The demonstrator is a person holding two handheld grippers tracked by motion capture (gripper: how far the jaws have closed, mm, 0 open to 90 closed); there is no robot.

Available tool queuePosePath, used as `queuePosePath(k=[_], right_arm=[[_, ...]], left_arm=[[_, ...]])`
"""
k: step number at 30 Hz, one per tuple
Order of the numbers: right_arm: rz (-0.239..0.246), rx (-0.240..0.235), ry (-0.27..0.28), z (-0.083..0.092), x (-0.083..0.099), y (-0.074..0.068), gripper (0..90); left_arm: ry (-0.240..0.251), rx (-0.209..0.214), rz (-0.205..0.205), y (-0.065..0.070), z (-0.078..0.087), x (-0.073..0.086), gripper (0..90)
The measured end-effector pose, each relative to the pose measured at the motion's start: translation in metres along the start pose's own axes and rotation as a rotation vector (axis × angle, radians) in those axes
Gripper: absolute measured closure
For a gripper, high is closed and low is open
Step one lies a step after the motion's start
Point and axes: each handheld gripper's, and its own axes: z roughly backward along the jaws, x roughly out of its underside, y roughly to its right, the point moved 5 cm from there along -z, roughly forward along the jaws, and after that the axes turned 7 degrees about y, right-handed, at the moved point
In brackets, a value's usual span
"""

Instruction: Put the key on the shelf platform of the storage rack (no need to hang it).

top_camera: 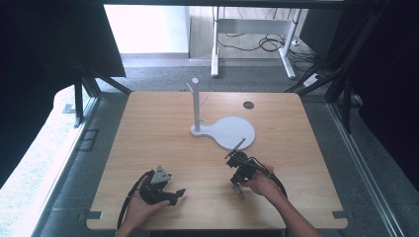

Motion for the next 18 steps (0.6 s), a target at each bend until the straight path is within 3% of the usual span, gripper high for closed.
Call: queuePosePath(k=[18], right_arm=[[0.035,-0.018,0.041,0.049,-0.005,0.006,90.0]], left_arm=[[0.002,0.005,-0.005,0.001,-0.001,0.0,23.9]])
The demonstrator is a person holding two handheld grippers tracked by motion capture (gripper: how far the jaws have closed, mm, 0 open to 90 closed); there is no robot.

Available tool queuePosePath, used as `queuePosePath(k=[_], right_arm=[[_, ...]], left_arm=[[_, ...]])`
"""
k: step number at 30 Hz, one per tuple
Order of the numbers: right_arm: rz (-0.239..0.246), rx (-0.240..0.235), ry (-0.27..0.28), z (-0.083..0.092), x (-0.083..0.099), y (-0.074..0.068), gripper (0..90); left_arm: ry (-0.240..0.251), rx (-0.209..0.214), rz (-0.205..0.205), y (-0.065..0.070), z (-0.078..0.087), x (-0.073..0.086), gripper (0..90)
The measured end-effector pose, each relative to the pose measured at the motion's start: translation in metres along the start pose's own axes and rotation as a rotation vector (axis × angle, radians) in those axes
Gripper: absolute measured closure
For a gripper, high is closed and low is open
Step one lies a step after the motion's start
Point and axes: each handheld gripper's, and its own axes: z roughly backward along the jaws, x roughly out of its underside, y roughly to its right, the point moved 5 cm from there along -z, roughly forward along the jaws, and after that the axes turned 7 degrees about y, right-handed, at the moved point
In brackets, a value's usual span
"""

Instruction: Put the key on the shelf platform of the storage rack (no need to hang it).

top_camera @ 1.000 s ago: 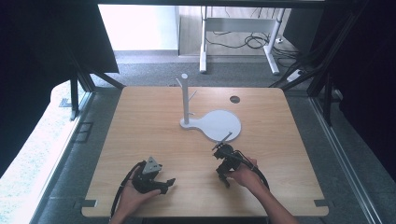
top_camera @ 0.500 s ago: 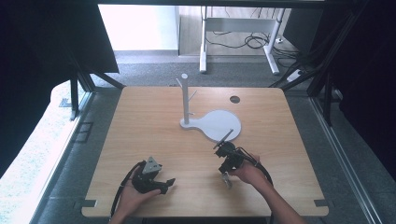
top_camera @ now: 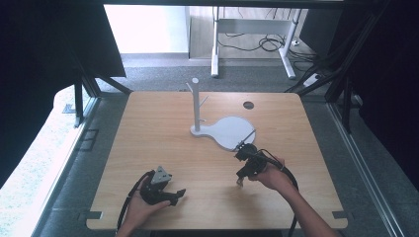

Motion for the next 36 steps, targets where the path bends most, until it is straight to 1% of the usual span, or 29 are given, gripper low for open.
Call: queuePosePath(k=[3,4,9,12,14,19,20,23,27,29,30,36], right_arm=[[0.008,0.013,0.005,0.006,-0.002,0.002,90.0],[0.002,0.013,0.007,0.008,-0.002,0.002,90.0],[0.008,0.016,0.015,0.016,-0.006,0.006,89.9],[0.011,0.023,0.013,0.018,-0.006,0.008,90.0],[0.014,0.027,0.012,0.019,-0.007,0.01,89.9],[0.021,0.026,0.015,0.021,-0.01,0.013,89.9],[0.013,0.028,0.014,0.022,-0.011,0.013,89.9],[0.02,0.032,0.018,0.023,-0.014,0.015,89.9],[0.014,0.035,0.021,0.025,-0.018,0.018,89.9],[0.016,0.039,0.027,0.025,-0.019,0.02,89.9],[0.013,0.041,0.026,0.026,-0.02,0.021,89.9],[0.011,0.05,0.027,0.027,-0.023,0.026,89.9]], left_arm=[[0.002,0.0,0.002,0.0,0.0,0.0,24.0],[0.002,0.0,0.001,0.0,0.0,0.0,24.0],[-0.002,0.002,0.001,0.002,-0.002,0.0,24.0],[-0.005,0.003,-0.002,0.003,-0.002,0.0,23.9],[-0.006,0.004,0.003,0.003,-0.003,0.001,23.9],[-0.004,0.005,0.002,0.004,-0.003,0.001,24.0],[-0.006,0.004,0.001,0.004,-0.004,0.001,24.0],[-0.007,0.006,-0.002,0.004,-0.004,0.001,24.0],[-0.014,0.009,-0.012,0.004,-0.004,0.001,24.0],[-0.016,0.009,-0.007,0.005,-0.004,0.001,23.9],[-0.017,0.01,-0.011,0.005,-0.005,0.001,24.0],[-0.018,0.013,-0.011,0.005,-0.005,0.001,23.9]])
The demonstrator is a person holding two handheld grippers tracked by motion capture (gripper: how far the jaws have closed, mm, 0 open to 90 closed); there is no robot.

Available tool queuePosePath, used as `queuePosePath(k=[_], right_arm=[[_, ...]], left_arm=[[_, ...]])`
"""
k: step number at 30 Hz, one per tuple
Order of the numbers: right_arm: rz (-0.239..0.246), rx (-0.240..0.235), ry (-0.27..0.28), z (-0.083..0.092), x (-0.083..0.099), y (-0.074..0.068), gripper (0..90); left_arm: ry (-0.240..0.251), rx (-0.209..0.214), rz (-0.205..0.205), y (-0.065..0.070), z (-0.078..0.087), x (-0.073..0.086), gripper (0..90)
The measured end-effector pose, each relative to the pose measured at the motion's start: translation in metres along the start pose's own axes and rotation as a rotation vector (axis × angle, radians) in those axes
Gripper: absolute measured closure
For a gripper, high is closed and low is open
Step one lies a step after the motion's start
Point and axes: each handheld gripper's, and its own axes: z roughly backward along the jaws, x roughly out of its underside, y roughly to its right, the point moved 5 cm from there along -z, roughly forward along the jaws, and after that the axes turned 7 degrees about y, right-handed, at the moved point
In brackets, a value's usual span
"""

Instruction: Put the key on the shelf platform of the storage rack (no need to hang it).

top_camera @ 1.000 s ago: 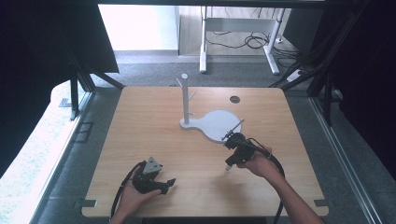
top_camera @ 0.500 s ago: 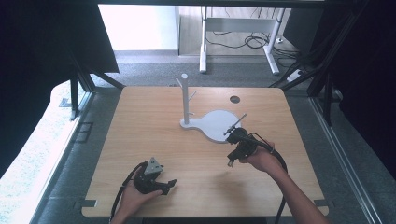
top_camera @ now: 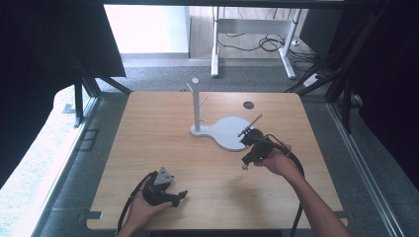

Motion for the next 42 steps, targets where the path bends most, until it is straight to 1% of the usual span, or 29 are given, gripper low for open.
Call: queuePosePath(k=[10,12,15,19,22,23,26,27,28,30,33,38,42], right_arm=[[-0.005,0.001,0.001,0.002,-0.008,0.009,89.8],[-0.007,0.001,-0.002,0.002,-0.01,0.011,89.8],[-0.012,-0.01,0.0,0.002,-0.012,0.014,89.9],[-0.018,-0.003,-0.004,0.002,-0.016,0.019,89.8],[-0.015,-0.001,0.007,0.003,-0.02,0.022,89.8],[-0.023,-0.002,0.013,0.004,-0.021,0.024,89.9],[-0.033,-0.007,0.01,0.004,-0.024,0.028,89.8],[-0.043,-0.016,0.01,0.003,-0.025,0.029,89.8],[-0.04,-0.018,0.01,0.003,-0.025,0.03,89.8],[-0.047,-0.013,0.003,0.002,-0.027,0.033,89.9],[-0.056,-0.015,0.004,0.001,-0.03,0.037,89.8],[-0.072,-0.009,0.005,0.001,-0.035,0.043,89.8],[-0.082,-0.017,0.003,-0.001,-0.039,0.046,89.8]], left_arm=[[-0.004,0.0,-0.004,0.0,0.0,0.0,23.9],[-0.001,0.0,0.002,0.0,0.0,0.0,23.9],[-0.004,-0.002,-0.003,0.0,-0.001,0.0,23.9],[-0.005,-0.004,0.001,0.001,-0.001,0.0,23.9],[-0.007,-0.002,0.001,0.0,-0.002,0.0,23.9],[-0.008,-0.002,0.002,0.001,-0.002,0.001,23.8],[-0.009,-0.002,0.001,0.001,-0.002,0.001,23.8],[-0.008,-0.002,0.0,0.0,-0.002,0.001,23.8],[-0.009,-0.002,-0.002,0.0,-0.001,0.001,23.8],[-0.009,-0.005,0.0,-0.001,-0.001,0.001,23.8],[-0.003,-0.008,-0.004,-0.001,-0.001,0.0,23.8],[-0.004,-0.009,0.002,-0.002,-0.001,0.001,23.8],[-0.005,-0.006,0.001,-0.001,-0.001,0.001,23.8]])
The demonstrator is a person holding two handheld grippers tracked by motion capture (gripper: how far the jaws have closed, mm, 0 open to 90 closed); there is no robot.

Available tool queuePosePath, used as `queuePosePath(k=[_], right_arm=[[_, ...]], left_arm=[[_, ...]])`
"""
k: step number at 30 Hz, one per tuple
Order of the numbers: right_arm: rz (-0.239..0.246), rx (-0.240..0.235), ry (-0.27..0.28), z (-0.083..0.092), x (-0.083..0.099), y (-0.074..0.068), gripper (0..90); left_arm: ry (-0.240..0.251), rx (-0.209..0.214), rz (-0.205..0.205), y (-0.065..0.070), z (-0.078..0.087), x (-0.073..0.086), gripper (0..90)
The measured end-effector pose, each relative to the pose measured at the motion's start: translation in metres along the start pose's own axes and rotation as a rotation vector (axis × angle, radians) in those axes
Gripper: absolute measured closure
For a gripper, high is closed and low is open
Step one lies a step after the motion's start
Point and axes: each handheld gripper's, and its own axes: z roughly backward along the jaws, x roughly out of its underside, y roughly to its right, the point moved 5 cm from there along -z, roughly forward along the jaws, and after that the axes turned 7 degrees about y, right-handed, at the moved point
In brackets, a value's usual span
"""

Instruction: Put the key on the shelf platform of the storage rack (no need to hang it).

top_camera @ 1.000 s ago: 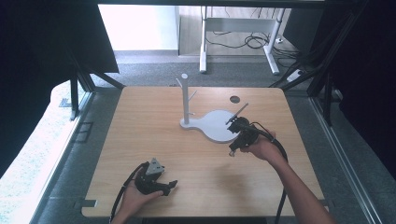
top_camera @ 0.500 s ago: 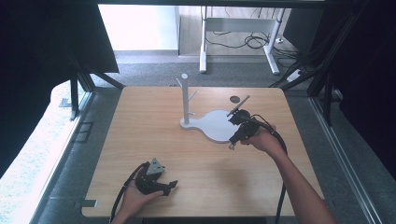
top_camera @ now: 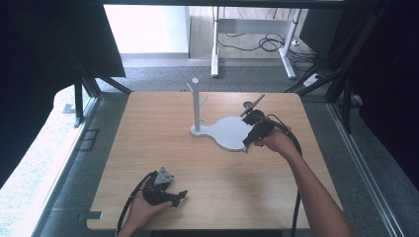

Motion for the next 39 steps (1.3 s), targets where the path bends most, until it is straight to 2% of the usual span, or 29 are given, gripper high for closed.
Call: queuePosePath(k=[12,21,33,39], right_arm=[[-0.028,0.007,-0.01,-0.007,-0.016,0.012,89.8],[-0.005,0.033,-0.014,-0.014,-0.027,0.017,89.8],[-0.047,0.021,-0.02,-0.025,-0.038,0.024,89.8],[-0.059,0.034,-0.025,-0.028,-0.043,0.03,89.8]], left_arm=[[-0.002,-0.001,-0.001,-0.001,0.0,0.0,23.8],[0.0,-0.004,0.001,-0.001,0.001,0.0,23.8],[-0.002,-0.002,0.002,-0.001,0.0,0.0,23.8],[-0.003,-0.003,0.003,-0.001,0.0,0.0,23.8]])
